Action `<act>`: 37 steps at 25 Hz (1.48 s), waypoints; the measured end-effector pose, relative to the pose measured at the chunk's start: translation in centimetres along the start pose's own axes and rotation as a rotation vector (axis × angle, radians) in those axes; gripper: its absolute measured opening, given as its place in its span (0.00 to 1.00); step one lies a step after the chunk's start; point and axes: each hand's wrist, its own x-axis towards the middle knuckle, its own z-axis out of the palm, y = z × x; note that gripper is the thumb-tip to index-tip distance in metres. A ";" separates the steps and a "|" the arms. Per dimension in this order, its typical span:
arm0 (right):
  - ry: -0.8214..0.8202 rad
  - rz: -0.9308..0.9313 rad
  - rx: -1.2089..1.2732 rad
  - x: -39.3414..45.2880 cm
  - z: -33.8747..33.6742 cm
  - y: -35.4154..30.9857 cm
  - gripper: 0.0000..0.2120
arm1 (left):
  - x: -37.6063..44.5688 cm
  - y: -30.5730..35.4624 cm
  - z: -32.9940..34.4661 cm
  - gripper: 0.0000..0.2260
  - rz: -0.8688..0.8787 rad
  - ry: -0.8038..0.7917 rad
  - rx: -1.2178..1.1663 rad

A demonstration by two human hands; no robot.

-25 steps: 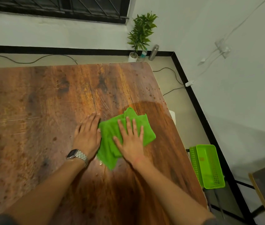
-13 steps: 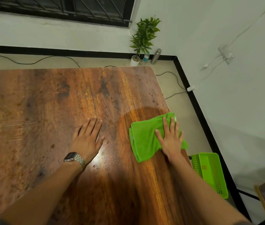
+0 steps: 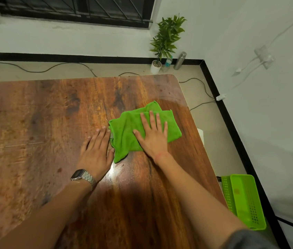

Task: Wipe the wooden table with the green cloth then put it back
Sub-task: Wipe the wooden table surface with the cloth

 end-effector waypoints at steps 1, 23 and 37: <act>-0.007 -0.004 -0.009 -2.1 0.0 1.1 0.33 | 0.0 0.0 -0.1 0.27 -0.003 0.001 -0.004; -0.031 -0.027 0.031 14.4 -1.5 -2.8 0.29 | 3.0 -0.5 0.9 0.28 0.052 0.002 0.087; 0.024 0.206 0.069 15.0 -4.2 10.0 0.27 | 2.8 -0.6 0.7 0.29 0.030 -0.004 0.072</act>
